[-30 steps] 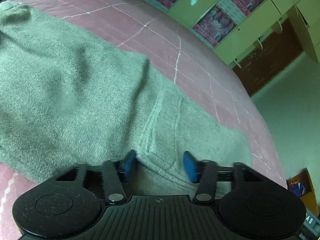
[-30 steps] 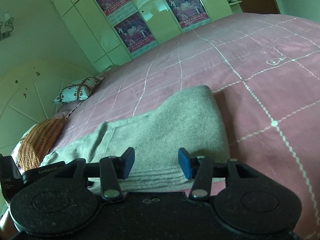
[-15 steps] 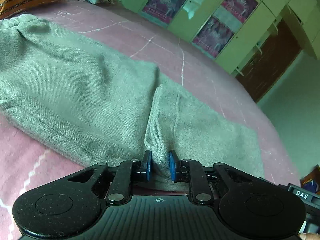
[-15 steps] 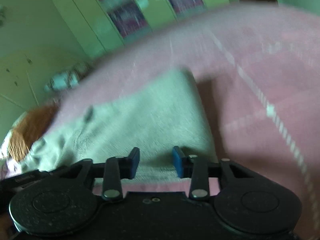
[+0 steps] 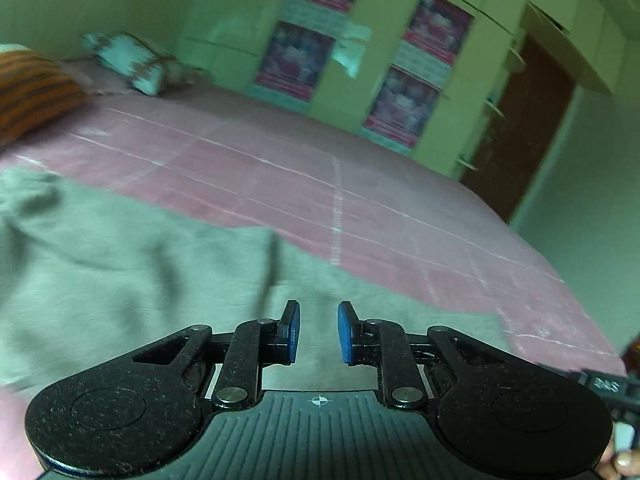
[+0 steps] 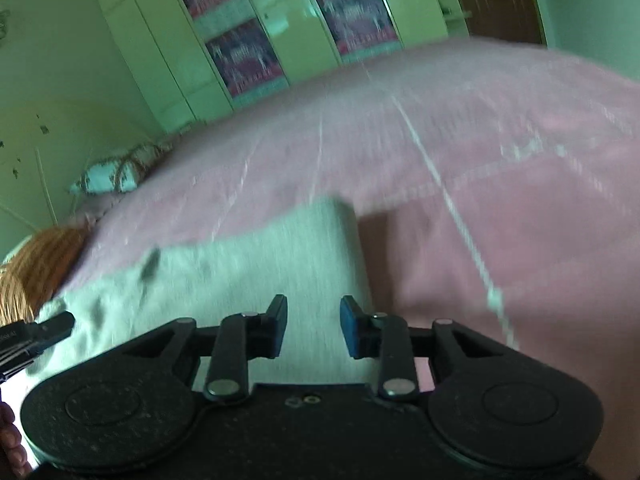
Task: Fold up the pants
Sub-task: 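Grasp the pants edge with the left tool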
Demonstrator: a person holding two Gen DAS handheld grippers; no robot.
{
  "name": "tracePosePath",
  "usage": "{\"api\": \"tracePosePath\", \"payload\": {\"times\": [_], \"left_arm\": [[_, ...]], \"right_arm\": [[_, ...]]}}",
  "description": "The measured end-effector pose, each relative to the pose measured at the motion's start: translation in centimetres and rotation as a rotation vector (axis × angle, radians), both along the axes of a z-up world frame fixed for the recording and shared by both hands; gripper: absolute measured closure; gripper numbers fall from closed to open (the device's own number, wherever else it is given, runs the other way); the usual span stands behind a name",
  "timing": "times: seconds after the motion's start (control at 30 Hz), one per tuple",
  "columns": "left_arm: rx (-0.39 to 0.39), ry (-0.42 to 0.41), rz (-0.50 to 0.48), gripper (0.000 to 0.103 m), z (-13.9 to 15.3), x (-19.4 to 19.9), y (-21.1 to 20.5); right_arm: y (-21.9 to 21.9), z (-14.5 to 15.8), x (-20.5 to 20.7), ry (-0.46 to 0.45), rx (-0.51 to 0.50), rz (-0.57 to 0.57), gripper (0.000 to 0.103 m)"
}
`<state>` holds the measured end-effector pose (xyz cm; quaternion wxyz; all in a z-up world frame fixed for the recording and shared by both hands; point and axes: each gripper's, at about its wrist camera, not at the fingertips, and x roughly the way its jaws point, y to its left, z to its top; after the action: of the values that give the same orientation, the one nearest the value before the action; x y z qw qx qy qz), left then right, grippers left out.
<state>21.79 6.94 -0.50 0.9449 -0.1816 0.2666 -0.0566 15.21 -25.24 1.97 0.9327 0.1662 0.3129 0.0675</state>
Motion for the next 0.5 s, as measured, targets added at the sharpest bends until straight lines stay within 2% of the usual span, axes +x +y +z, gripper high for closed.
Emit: {"api": "tracePosePath", "payload": {"times": [0.1, 0.17, 0.2, 0.27, 0.33, 0.4, 0.47, 0.5], "left_arm": [[0.025, 0.054, -0.057, 0.083, -1.4, 2.4, -1.8], [0.044, 0.148, -0.065, 0.083, -3.5, 3.9, -2.0], [0.024, 0.14, -0.066, 0.083, -3.7, 3.6, -2.0], [0.035, 0.101, -0.05, 0.083, -2.4, 3.5, -1.6], [0.017, 0.067, -0.043, 0.083, -1.4, 4.3, -1.1], [0.032, 0.069, -0.041, 0.083, -1.2, 5.8, -1.2], [0.053, 0.094, -0.056, 0.083, -2.0, 7.6, -1.3], [0.06, 0.114, -0.068, 0.083, -2.7, 8.3, -1.3]], "right_arm": [[0.7, -0.5, 2.4, 0.006, -0.041, 0.018, 0.086], [1.3, -2.4, 4.2, 0.089, -0.097, 0.025, 0.089], [1.2, -3.3, 4.9, 0.132, -0.1, 0.033, 0.09], [1.2, -2.6, 4.6, 0.106, -0.103, 0.04, 0.089], [1.3, -1.4, 4.2, 0.013, -0.11, 0.052, 0.084], [1.6, -0.9, 5.1, -0.021, -0.125, 0.046, 0.083], [1.8, -1.2, 6.8, -0.018, -0.122, 0.058, 0.084], [2.1, -1.7, 7.6, -0.006, -0.155, 0.059, 0.087]]}}
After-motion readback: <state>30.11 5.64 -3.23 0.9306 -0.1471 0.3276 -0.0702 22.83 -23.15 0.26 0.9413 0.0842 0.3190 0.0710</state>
